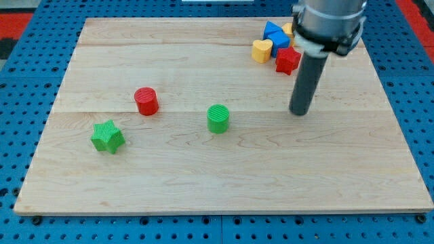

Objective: Push both the circles towards the top

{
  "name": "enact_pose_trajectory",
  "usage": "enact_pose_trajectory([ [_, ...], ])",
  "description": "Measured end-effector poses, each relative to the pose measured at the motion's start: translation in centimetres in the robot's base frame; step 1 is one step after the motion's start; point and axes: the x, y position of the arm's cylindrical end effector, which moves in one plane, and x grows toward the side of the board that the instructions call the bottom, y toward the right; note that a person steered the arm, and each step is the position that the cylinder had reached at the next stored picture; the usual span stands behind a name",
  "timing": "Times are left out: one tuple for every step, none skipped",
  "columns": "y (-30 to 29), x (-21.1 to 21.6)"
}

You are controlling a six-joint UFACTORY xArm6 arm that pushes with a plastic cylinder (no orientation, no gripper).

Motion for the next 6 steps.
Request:
enact_pose_trajectory([
  [-13.4, 2.3],
  [-14.9, -2.0],
  [-20.6, -1.2],
  [-22.8, 0.2],
  [-30.6, -4.1],
  [-35.1, -6.8],
])
